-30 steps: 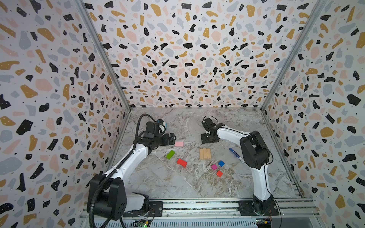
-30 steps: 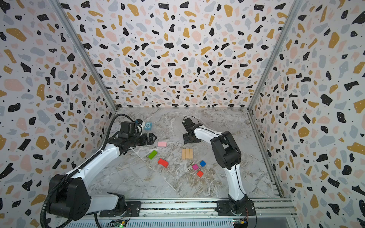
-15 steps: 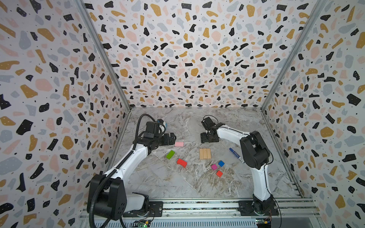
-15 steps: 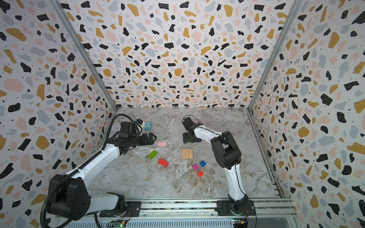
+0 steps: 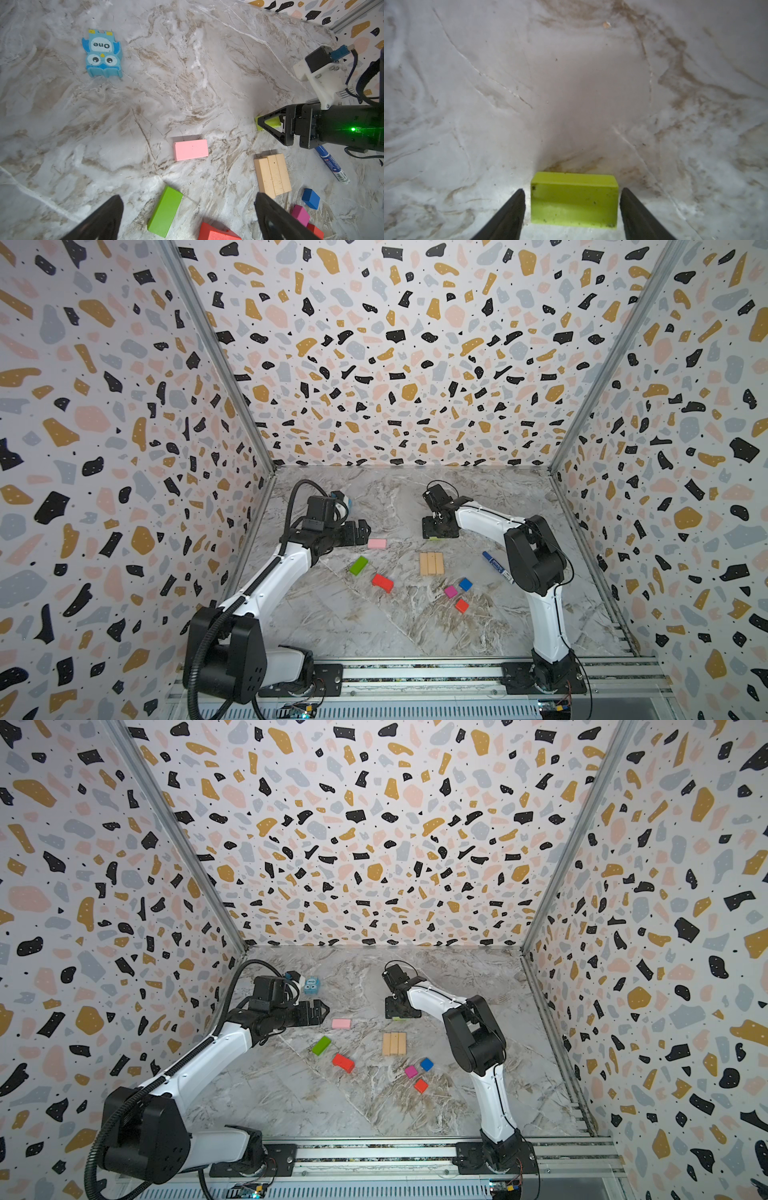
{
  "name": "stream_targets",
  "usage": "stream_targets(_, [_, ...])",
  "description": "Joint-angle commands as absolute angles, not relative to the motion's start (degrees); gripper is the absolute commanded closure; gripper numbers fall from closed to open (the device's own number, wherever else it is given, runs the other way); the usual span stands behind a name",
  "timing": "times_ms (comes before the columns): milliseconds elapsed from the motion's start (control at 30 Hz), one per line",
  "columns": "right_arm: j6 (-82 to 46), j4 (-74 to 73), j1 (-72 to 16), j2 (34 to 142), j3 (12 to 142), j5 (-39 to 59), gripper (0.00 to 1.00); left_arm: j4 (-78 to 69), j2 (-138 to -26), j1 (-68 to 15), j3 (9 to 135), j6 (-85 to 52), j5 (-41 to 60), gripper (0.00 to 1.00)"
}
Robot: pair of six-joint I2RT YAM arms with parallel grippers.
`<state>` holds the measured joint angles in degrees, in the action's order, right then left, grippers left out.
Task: Build the wood block tower
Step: 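Lift the lime green block with the right gripper, then carry the lime green block over the three wood blocks with the right gripper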
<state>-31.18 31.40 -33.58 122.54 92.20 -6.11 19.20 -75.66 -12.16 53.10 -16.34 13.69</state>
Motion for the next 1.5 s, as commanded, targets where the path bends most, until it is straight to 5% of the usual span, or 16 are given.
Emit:
stream_targets(0, [-31.99,33.22,-33.43,122.71,93.65,-7.47,0.27,18.19,-75.76,-11.82,52.56,-16.37,14.12,0.0])
stream_targets(800, [-32.61,32.98,-33.66,121.06,92.1,-7.73,0.38,18.19,-75.67,-11.87,52.64,-16.42,14.12,0.0])
stream_targets(1467, [-37.48,35.79,-37.33,109.68,87.76,-11.65,0.41,18.26,-75.38,-11.87,52.51,-16.4,14.5,0.0])
